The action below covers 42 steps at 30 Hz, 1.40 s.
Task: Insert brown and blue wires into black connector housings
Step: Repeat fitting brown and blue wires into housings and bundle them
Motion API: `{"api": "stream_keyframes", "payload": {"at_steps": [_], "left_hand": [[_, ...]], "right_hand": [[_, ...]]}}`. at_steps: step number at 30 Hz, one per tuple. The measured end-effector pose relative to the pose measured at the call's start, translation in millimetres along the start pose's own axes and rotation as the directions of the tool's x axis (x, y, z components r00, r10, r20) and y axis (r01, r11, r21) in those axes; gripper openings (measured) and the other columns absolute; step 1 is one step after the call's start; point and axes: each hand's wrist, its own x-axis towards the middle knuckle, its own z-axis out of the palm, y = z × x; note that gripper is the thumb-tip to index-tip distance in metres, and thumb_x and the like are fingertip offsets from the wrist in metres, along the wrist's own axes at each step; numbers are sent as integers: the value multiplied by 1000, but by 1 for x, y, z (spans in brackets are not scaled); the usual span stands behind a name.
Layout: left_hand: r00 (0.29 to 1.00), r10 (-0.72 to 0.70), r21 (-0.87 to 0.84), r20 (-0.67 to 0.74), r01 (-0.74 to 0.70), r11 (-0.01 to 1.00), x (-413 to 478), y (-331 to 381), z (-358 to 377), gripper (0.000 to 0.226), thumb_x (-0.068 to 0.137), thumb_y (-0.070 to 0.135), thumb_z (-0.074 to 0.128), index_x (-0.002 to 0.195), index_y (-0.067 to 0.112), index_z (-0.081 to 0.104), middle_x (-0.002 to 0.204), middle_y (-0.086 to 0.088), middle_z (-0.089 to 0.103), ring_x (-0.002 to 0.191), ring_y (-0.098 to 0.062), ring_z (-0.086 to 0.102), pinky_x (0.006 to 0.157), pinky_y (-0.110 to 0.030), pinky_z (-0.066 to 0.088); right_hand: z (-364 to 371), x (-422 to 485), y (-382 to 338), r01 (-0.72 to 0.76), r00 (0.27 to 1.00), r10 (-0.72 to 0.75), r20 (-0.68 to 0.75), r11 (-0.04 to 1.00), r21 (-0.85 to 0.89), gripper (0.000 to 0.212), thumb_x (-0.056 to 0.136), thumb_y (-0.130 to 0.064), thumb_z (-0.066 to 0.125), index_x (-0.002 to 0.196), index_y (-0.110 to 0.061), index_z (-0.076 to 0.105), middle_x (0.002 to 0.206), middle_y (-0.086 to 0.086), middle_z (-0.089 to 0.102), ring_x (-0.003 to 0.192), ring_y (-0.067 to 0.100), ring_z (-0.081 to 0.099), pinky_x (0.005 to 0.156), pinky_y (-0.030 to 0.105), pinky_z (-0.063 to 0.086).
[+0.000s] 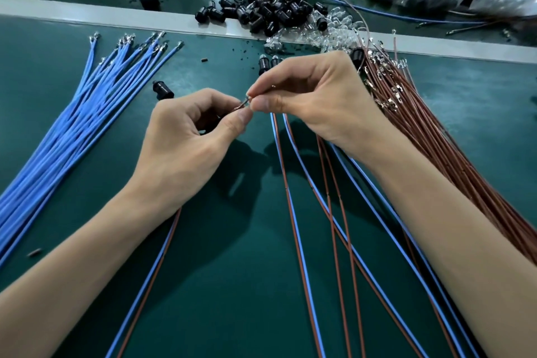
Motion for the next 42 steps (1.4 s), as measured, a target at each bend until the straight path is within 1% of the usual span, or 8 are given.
{"api": "stream_keyframes", "payload": {"at_steps": [6,11,15,21,27,30,35,42], "left_hand": [[1000,-22,-54,-10,21,998,1,-1,-1,10,86,22,69,76,23,67,60,17,64,48,4,48,51,-8,36],[1000,-5,-36,8,5,999,1,-1,-1,14,86,22,69,74,25,66,59,16,62,47,2,47,50,-8,35],[1000,-11,-56,8,11,998,1,0,-1,12,85,22,70,74,25,67,59,16,62,47,2,47,51,-9,35],[999,-54,-87,5,55,995,1,1,-1,11,79,34,66,72,26,67,61,13,63,48,1,46,51,-12,37],[996,-89,-121,4,89,989,3,-1,-2,15,78,36,67,72,21,69,62,4,62,51,-10,41,52,-25,33],[996,-91,-139,3,91,986,3,-1,-2,13,77,36,67,72,24,69,62,9,62,50,-7,42,50,-21,34],[997,-75,-131,-3,74,989,2,1,-1,12,79,36,66,72,27,67,61,12,62,50,-3,43,51,-17,36],[996,-85,-143,-12,82,986,2,2,-2,11,78,35,66,73,26,67,61,11,62,51,-6,42,51,-19,35]], "right_hand": [[3,1,3,29,997,-29,-75,1000,-8,25,71,1,77,93,-7,70,78,7,69,71,5,64,73,16,50],[1,2,4,29,999,-29,-27,1000,-12,27,71,-2,77,95,-11,69,78,2,69,74,4,64,75,17,49],[-1,1,5,38,999,-38,6,999,-18,30,72,0,76,101,-6,67,81,6,69,76,6,66,75,17,49],[-6,0,4,52,998,-51,34,998,-26,30,74,0,75,102,-6,67,85,7,70,79,7,67,77,18,51],[-3,0,6,50,998,-42,50,984,-170,14,83,-4,70,94,-12,70,76,1,68,69,7,63,70,20,53],[-3,-1,4,62,996,-45,75,968,-244,8,84,-11,70,91,-9,71,75,6,68,66,8,62,68,20,52],[-6,-2,1,23,996,-5,91,979,-203,8,85,-11,69,93,-10,70,77,11,68,65,9,61,67,19,50],[-3,-2,1,34,996,-14,89,971,-235,7,87,-14,66,93,-18,68,69,5,66,55,11,59,60,19,49]]}}
